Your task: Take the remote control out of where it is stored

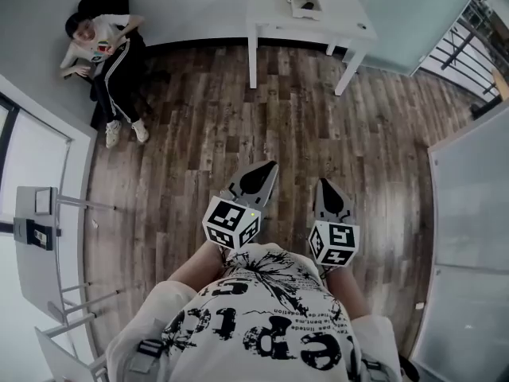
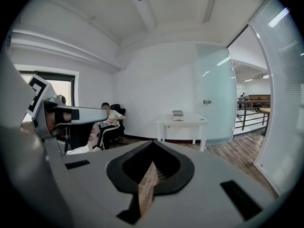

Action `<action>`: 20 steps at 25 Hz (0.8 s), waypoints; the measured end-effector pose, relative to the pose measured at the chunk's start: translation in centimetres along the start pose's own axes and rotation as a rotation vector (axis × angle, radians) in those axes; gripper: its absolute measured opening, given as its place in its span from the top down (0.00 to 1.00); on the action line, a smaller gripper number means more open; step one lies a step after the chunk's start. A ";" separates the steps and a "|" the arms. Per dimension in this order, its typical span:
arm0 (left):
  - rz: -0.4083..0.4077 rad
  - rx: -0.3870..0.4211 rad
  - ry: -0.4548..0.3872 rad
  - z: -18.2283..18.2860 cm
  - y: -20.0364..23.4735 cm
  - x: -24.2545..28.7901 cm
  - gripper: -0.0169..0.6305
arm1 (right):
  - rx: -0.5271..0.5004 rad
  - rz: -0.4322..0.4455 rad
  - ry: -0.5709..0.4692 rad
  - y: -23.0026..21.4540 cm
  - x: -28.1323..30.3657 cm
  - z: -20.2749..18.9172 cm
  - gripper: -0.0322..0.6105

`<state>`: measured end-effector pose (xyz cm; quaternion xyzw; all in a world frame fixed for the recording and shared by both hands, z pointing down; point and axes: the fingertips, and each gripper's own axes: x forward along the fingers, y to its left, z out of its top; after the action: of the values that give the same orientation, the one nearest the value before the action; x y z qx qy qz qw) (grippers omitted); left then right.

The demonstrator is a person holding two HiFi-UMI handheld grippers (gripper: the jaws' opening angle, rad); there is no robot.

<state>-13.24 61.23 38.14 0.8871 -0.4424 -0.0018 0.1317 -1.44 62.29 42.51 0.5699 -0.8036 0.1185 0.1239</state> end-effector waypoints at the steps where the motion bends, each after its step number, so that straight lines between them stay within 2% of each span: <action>1: 0.003 -0.003 0.000 0.4 1.4 0.2 0.96 | 0.004 -0.001 -0.001 0.5 1.1 0.4 0.95; 8: 0.016 0.006 -0.008 4.2 12.2 1.6 0.96 | 0.031 -0.012 -0.012 5.0 10.0 3.7 0.95; 11: -0.006 0.026 0.001 5.4 15.6 2.9 0.96 | 0.087 -0.011 -0.004 6.3 13.5 5.2 0.95; 15: -0.074 0.026 0.017 6.1 18.1 5.0 0.96 | 0.120 -0.035 0.001 6.6 16.8 6.4 0.95; 20: -0.089 0.020 0.020 6.1 19.7 7.4 0.96 | 0.108 -0.063 0.011 5.5 18.7 6.9 0.95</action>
<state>-24.94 42.70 37.73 0.9072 -0.4010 0.0056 0.1270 -13.10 45.18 42.04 0.6002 -0.7770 0.1608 0.1011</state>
